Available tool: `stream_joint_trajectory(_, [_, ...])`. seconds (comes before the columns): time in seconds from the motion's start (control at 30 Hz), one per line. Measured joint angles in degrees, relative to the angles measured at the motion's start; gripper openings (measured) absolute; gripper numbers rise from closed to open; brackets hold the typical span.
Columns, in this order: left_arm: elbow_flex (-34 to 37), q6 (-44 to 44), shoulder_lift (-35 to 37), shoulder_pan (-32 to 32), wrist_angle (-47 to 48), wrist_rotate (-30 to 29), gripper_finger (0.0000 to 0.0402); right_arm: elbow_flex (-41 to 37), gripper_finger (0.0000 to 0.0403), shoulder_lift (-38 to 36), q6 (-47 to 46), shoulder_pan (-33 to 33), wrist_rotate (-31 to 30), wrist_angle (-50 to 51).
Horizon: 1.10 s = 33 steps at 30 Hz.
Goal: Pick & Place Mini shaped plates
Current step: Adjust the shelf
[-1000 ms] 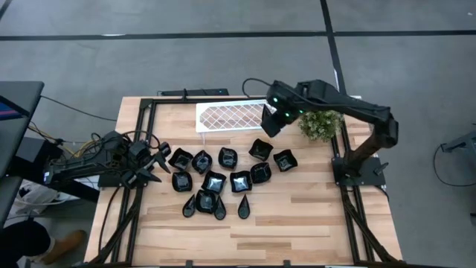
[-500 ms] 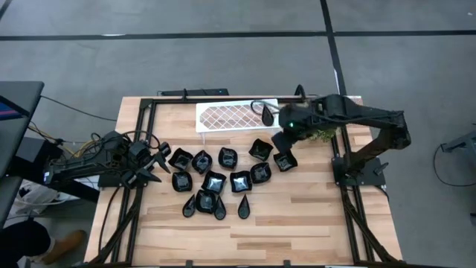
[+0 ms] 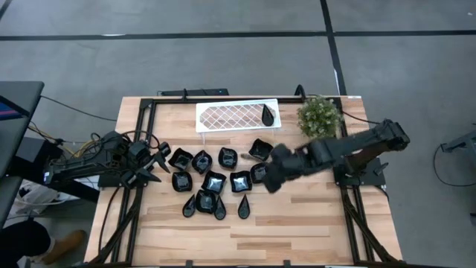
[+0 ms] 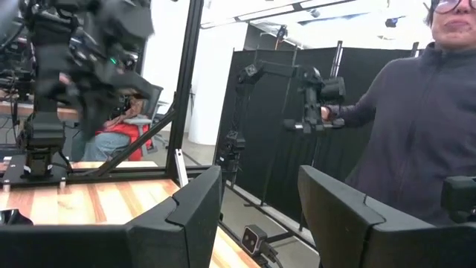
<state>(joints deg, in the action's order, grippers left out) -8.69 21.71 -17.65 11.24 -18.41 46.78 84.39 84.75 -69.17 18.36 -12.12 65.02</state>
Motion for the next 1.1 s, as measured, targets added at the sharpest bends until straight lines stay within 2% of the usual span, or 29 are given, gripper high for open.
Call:
stream_joint_trajectory(0.33, [0.0,2.8,0.0,0.0,-0.1,0.0,0.0182,-10.9,0.0,0.0,-3.0,8.3,0.2,-21.5])
stream_joint_trajectory(0.6, [0.0,2.8,0.0,0.0,-0.1,0.0,0.0182,-18.8,0.0,0.0,-4.9,11.7,0.2,-40.6])
stream_joint_trajectory(0.87, [0.0,2.6,0.0,0.0,-0.1,0.0,0.0182,-19.7,0.0,1.4,-4.0,11.9,0.0,-43.1])
stream_joint_trajectory(1.1, [0.0,2.6,-0.3,0.0,-0.1,0.0,0.0182,-19.6,0.0,3.4,5.1,7.2,1.8,-51.2])
